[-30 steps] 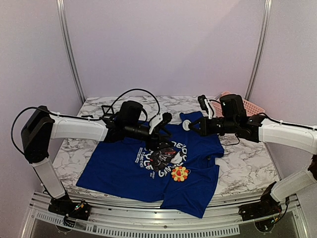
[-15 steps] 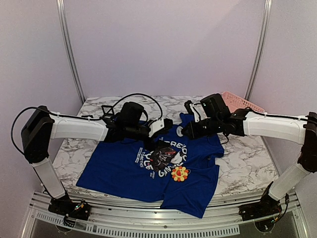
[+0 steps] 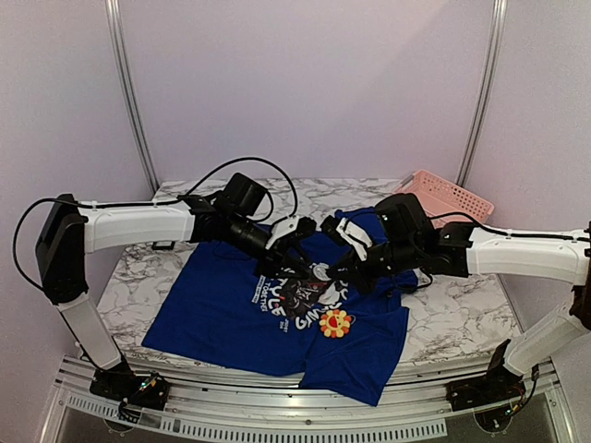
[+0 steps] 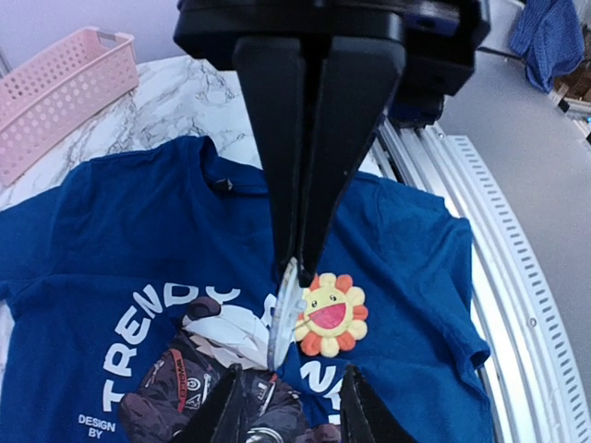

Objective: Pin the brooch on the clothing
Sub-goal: Pass from the right arm to the left

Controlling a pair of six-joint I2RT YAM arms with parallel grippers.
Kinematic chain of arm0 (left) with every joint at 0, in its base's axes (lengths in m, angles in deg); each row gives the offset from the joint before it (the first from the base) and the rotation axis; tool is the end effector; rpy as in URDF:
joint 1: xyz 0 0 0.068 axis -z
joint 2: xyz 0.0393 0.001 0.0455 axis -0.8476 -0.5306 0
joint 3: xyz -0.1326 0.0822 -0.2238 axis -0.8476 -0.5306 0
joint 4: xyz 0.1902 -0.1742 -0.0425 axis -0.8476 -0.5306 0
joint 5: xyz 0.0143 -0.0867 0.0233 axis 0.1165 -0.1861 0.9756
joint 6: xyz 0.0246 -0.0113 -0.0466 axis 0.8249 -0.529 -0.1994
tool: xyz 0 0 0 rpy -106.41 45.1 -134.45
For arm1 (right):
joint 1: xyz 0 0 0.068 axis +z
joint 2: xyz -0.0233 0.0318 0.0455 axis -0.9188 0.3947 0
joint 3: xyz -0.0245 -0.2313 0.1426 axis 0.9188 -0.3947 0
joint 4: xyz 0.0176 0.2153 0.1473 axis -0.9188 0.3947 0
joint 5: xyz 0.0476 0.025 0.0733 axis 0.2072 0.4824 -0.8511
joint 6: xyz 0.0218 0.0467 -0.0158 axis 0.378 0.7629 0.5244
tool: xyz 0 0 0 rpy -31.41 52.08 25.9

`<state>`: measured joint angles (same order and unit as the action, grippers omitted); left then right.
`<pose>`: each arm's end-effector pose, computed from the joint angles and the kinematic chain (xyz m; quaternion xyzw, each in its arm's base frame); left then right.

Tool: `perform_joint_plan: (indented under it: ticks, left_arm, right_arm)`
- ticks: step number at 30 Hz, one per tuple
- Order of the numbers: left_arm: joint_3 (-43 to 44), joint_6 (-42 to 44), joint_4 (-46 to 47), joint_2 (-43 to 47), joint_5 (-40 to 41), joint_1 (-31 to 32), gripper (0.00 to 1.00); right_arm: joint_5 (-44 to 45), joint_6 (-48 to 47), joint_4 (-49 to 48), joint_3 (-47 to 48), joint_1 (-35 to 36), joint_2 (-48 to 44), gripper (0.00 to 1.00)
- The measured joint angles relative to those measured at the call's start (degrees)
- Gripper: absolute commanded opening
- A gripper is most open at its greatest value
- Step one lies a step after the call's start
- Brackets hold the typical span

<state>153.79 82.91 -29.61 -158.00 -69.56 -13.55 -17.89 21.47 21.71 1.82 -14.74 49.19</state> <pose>0.2533 -0.2832 0.2409 0.6513 0.5772 -0.3842 0.3085 0.1869 0.2548 0.2581 -0.4576 0.7640 0.2926 0.3483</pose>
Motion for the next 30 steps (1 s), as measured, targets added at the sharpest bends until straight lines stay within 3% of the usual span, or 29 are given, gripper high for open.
perform_joint_plan:
  ticks: [6, 14, 18, 24, 27, 30]
  left_arm:
    - [0.0, -7.2, 1.6, 0.0, -2.1, 0.2, 0.25]
    - [-0.1, -9.6, 1.6, 0.0, -3.1, 0.3, 0.18]
    - [-0.4, -11.2, 2.4, 0.0, -3.5, 0.5, 0.0]
    - [-1.1, -12.0, 3.0, 0.1, -4.7, 0.7, 0.0]
    - [-1.1, -12.7, 3.2, 0.1, -4.7, 0.7, 0.0]
    - [-1.4, -15.8, 5.3, 0.1, -4.5, 0.4, 0.0]
  right_arm:
    - [-0.9, -3.3, 0.0, 1.1, 1.2, 1.2, 0.0]
    - [-2.0, -4.4, -0.3, 1.2, 1.4, 1.4, 0.0]
    - [-2.1, -4.4, -0.7, 1.2, 1.6, 1.4, 0.0]
    - [-1.6, -4.6, -0.4, 1.2, 1.6, 1.4, 0.01]
    - [-0.8, -4.0, -0.6, 1.1, 1.6, 1.3, 0.1]
    - [0.7, -1.7, -3.0, -0.2, 1.2, 0.2, 0.27]
